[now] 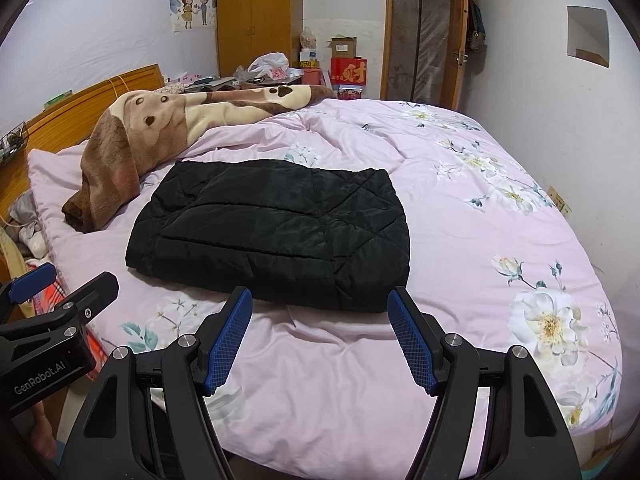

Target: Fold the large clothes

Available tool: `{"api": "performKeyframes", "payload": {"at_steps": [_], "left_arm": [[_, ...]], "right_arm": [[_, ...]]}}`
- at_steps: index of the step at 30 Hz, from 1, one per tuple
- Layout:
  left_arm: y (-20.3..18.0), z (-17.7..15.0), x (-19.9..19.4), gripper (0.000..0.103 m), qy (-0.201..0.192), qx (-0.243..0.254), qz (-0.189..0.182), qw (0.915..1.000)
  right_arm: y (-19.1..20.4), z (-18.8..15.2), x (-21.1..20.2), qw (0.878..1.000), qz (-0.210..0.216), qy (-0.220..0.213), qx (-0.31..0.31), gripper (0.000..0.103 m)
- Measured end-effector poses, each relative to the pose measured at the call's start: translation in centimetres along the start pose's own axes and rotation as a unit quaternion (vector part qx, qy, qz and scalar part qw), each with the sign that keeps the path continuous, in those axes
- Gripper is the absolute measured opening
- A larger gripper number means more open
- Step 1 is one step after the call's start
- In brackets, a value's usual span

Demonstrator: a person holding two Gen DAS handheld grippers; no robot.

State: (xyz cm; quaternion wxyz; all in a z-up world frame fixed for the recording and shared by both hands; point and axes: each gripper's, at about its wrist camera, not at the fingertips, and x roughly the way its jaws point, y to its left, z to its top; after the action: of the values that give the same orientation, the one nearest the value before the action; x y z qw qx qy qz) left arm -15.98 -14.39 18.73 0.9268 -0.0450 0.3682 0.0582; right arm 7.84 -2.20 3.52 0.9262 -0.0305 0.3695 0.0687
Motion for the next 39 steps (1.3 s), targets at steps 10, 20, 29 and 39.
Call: {"api": "performKeyframes", "payload": {"at_steps": [10,20,29,39], "left_arm": [[0.11,-0.02,0.0,0.094,0.001,0.0,0.001,1.0],[0.04,0.0,0.08,0.094,0.002,-0.001,0.002,1.0],[0.13,-0.04,0.11,0.094,0.003,0.0,0.002,1.0],[0.21,-0.21,0.11,0.094,0.002,0.0,0.004,1.0]], "right_arm": [[0.31,-0.12,-0.09,1.0,0.0,0.001,0.0,0.07],[0.38,-0.14,-0.11,1.0,0.001,0.001,0.0,0.07],[0.4,-0.15,-0.16,1.0,0.001,0.001,0.0,0.07],[0.38,-0.2,-0.08,1.0,0.002,0.003,0.0,0.07]]}}
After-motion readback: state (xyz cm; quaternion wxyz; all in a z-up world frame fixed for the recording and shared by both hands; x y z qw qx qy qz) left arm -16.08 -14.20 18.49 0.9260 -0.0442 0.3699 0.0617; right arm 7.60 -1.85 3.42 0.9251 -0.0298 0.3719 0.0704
